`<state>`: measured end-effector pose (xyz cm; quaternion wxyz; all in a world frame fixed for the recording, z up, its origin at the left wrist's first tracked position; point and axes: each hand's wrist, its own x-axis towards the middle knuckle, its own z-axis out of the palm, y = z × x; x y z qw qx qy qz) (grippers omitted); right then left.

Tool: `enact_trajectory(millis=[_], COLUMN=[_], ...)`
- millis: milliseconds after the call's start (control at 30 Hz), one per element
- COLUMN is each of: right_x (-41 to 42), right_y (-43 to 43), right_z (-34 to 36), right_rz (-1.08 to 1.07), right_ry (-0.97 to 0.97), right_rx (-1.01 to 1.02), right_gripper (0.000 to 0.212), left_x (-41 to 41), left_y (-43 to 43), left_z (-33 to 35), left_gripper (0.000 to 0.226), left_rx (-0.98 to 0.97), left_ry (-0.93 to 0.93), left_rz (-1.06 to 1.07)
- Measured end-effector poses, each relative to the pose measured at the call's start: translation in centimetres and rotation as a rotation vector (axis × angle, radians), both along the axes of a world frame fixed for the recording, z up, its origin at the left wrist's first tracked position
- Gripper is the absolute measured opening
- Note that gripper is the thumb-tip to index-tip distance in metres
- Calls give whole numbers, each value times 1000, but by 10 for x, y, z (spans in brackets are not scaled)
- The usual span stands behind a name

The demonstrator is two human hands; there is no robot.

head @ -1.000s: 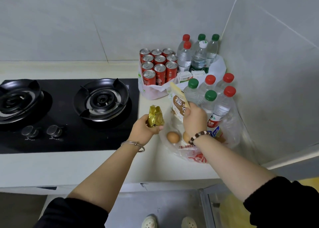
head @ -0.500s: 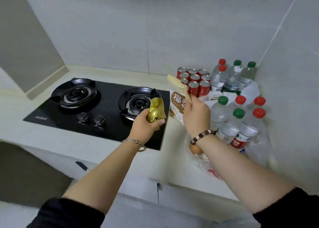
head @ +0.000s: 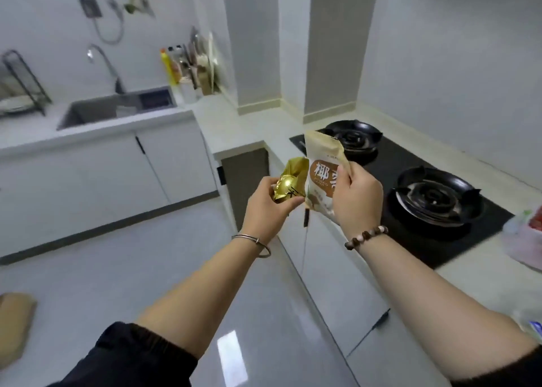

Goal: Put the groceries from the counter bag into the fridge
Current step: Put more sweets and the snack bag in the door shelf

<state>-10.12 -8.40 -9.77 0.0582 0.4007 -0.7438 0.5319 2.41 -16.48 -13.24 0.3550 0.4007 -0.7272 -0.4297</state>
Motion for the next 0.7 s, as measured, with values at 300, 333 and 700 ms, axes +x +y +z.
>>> enact_trajectory(millis=[300, 333, 700], right_x=[203, 224, 440], right_y=[-67, -70, -81], right_z=[40, 44, 86], right_rz=[542, 589, 963], right_ry=[89, 100, 62], right_rx=[-166, -186, -399], right_gripper=[23, 24, 23], left_x=[230, 254, 470], left_y=[2, 5, 49], left_z=[47, 50, 109], left_gripper=[42, 43, 51], left_rx=[-294, -325, -644], left_ry=[-129, -149, -324], left_rz=[446, 495, 874])
